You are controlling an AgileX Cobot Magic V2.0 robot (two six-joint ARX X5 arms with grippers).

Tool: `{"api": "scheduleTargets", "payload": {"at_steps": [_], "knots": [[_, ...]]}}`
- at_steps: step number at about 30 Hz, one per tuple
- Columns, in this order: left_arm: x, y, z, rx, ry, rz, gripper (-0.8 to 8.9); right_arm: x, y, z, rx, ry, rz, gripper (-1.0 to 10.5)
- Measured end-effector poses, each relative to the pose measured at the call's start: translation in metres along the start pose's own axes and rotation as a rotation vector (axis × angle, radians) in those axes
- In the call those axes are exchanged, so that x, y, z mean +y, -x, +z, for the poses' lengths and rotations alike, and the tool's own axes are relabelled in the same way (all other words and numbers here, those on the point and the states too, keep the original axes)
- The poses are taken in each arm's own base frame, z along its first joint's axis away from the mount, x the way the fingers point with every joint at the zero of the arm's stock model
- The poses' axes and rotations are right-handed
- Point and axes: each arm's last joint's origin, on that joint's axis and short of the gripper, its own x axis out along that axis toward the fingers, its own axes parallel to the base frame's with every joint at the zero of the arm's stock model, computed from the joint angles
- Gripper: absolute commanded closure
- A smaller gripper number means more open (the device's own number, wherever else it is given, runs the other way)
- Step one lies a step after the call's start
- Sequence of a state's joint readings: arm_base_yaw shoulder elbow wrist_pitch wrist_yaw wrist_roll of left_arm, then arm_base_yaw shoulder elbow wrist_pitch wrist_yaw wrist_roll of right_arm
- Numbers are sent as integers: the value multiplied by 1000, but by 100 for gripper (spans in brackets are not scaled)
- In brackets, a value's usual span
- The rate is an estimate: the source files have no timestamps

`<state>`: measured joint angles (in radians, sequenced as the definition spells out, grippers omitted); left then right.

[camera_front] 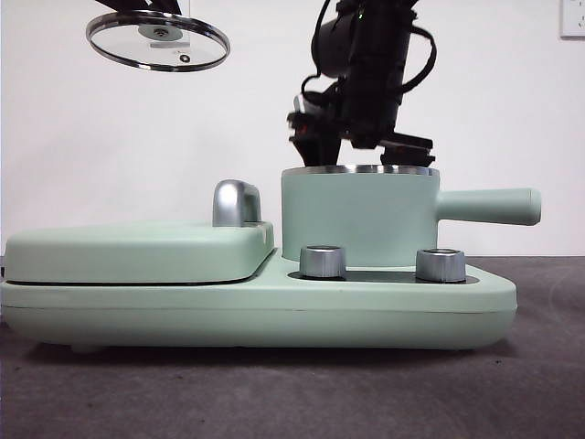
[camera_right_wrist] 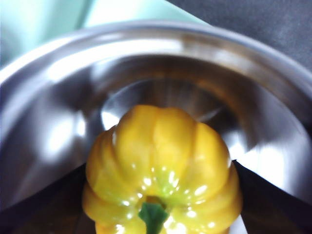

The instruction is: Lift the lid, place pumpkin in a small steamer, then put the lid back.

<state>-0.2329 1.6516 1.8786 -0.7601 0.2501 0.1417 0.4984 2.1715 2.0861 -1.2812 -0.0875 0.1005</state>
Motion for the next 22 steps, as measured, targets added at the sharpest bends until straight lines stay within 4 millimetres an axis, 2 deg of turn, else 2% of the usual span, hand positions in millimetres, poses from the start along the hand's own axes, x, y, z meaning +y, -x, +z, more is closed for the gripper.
{"api": "scheduleTargets", "payload": {"at_steps": [12,22], "knots": [[0,0,0,0,0,0,701,1,-3,1,-7,5,-42,619],[0,0,0,0,0,0,701,17,-4,0,-15,43,-74,608]]}}
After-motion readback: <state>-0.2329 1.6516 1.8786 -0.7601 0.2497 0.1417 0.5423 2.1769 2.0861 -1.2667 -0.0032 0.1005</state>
